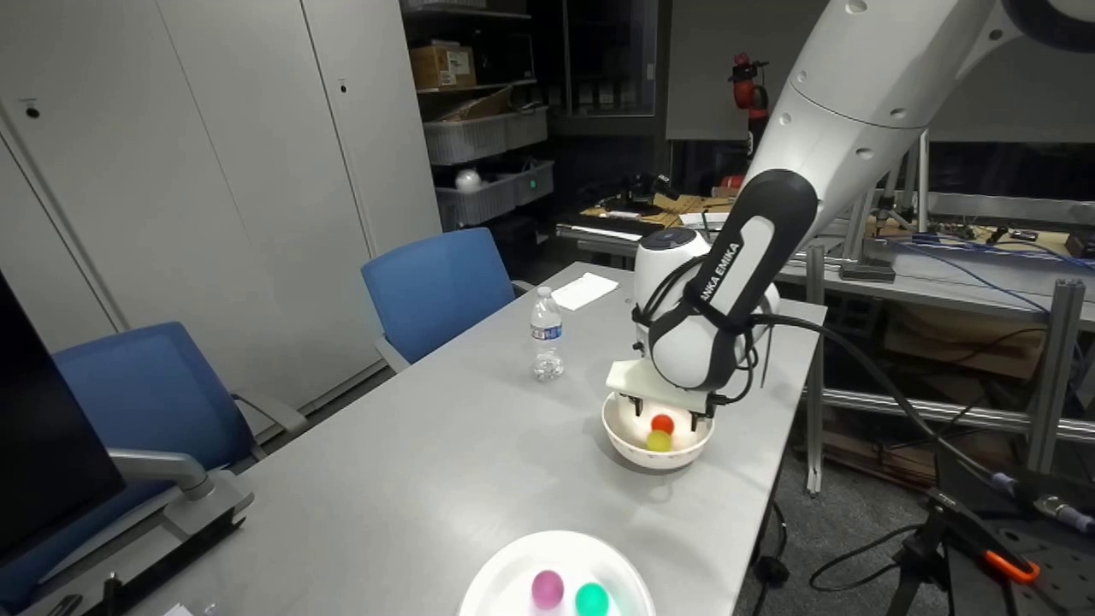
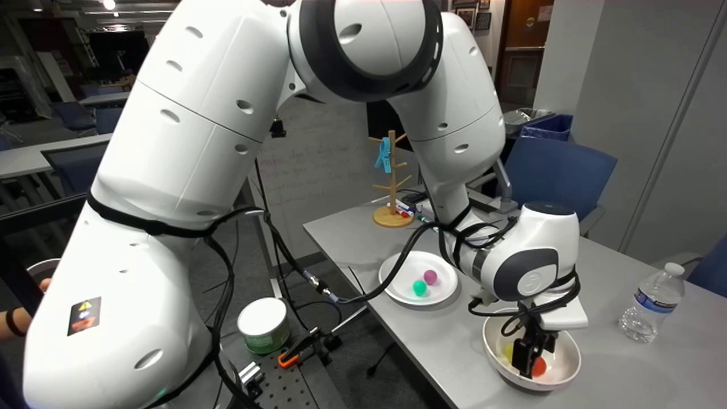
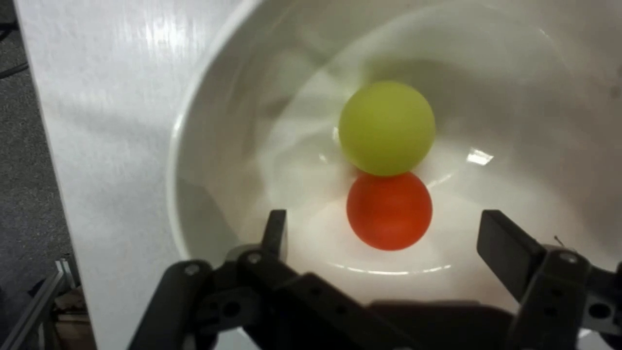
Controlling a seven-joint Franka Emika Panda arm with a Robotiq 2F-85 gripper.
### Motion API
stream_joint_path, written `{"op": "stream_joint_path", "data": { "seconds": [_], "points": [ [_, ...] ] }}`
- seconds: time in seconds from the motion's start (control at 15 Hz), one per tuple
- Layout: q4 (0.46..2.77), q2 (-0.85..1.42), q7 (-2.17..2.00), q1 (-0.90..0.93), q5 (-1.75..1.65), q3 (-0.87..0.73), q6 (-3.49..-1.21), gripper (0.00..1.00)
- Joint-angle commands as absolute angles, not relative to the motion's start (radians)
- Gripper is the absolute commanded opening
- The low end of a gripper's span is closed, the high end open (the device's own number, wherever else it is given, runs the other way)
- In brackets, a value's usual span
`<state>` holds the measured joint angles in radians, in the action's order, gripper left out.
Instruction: Put the orange ball on the plate
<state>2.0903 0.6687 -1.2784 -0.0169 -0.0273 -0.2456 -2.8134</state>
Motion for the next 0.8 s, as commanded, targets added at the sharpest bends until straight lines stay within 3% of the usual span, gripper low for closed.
{"op": "stream_joint_path", "data": {
  "seconds": [0.0, 0.2, 0.4, 0.73],
  "points": [
    [2.057, 0.718, -1.264, 0.011, 0.014, -0.273, -2.849, 1.0],
    [2.046, 0.735, -1.264, 0.01, 0.017, -0.28, -2.853, 0.99],
    [2.037, 0.742, -1.264, 0.01, 0.022, -0.285, -2.853, 0.7],
    [2.023, 0.745, -1.26, 0.011, 0.028, -0.285, -2.848, 0.3]
  ]
}}
